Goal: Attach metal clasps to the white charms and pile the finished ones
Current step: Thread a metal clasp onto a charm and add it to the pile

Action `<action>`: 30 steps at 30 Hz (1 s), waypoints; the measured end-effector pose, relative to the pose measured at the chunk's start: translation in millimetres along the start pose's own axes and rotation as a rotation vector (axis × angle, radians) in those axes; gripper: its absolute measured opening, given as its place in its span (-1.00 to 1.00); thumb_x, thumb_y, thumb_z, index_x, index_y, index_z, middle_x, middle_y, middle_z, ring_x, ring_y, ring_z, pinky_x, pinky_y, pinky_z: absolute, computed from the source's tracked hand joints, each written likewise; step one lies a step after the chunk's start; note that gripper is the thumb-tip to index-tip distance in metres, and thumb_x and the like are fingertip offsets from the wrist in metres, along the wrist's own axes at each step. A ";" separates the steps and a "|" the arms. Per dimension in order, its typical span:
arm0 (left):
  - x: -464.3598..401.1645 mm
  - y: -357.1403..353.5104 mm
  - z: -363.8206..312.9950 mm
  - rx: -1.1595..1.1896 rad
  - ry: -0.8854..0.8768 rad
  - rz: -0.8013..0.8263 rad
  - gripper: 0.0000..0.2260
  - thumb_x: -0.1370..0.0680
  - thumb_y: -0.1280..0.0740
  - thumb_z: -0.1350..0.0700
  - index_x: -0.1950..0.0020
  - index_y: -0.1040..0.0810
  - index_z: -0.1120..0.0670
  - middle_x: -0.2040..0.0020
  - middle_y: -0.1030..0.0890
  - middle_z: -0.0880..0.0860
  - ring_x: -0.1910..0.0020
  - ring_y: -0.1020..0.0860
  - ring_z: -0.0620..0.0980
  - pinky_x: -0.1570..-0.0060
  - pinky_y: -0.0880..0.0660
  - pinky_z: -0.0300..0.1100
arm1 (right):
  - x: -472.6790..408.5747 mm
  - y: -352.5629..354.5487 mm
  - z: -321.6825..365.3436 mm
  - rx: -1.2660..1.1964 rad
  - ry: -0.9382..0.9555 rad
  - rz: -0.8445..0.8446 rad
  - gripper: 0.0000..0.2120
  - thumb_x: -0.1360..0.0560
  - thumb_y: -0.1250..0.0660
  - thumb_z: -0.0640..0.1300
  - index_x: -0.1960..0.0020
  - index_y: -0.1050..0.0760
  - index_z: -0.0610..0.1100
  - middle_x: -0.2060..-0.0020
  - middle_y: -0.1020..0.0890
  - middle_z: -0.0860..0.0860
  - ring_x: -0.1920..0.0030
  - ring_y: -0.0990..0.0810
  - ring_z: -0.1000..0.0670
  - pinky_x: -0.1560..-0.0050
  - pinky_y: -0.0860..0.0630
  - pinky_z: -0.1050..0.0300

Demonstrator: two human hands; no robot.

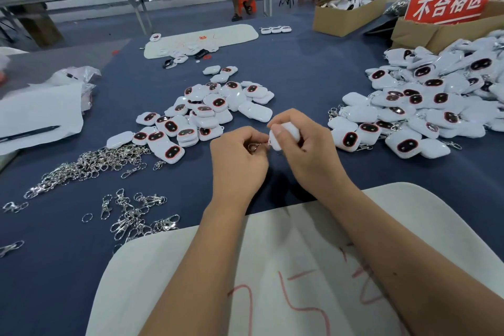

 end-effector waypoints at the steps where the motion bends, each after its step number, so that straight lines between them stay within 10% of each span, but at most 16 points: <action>1: -0.7 0.4 1.4 0.077 0.032 -0.007 -0.79 -0.46 -0.46 0.29 0.18 -0.71 -0.04 0.26 -0.69 -0.17 0.27 -0.63 -0.17 0.16 -0.55 -0.26 | -1.7 1.9 -9.0 -0.155 -0.107 -0.009 -0.86 -0.68 -0.28 -0.16 0.02 -0.58 -0.10 0.34 -0.59 0.13 0.38 -0.46 0.11 0.35 -0.41 0.24; 10: 0.2 -6.5 2.1 0.637 0.184 -0.020 -0.89 -0.51 -0.47 0.37 0.05 -0.67 0.19 0.19 -0.73 0.13 0.20 -0.71 0.01 0.14 -0.58 -0.28 | -2.7 -1.7 -29.1 -0.652 -0.395 0.044 -0.77 -0.73 -0.21 -0.16 -0.06 -0.62 -0.18 0.40 -0.54 0.01 0.48 -0.31 0.09 0.50 -0.27 0.23; 30: 1.8 -2.4 -27.6 -0.197 -0.393 0.066 -0.84 -0.55 -0.38 0.29 0.04 -0.72 0.08 0.21 -0.60 -0.14 0.19 -0.53 -0.14 0.13 -0.44 -0.26 | 0.1 1.7 -41.1 -0.602 -0.536 -0.043 -0.86 -0.63 -0.35 -0.22 0.05 -0.61 -0.27 0.41 -0.58 -0.11 0.53 -0.41 0.08 0.53 -0.46 0.19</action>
Point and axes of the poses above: each hand's wrist, its own x-axis away from the middle knuckle, its own y-axis out of the back of the hand, z = x × y, the point moved 7 cm from there along -x, towards the middle knuckle
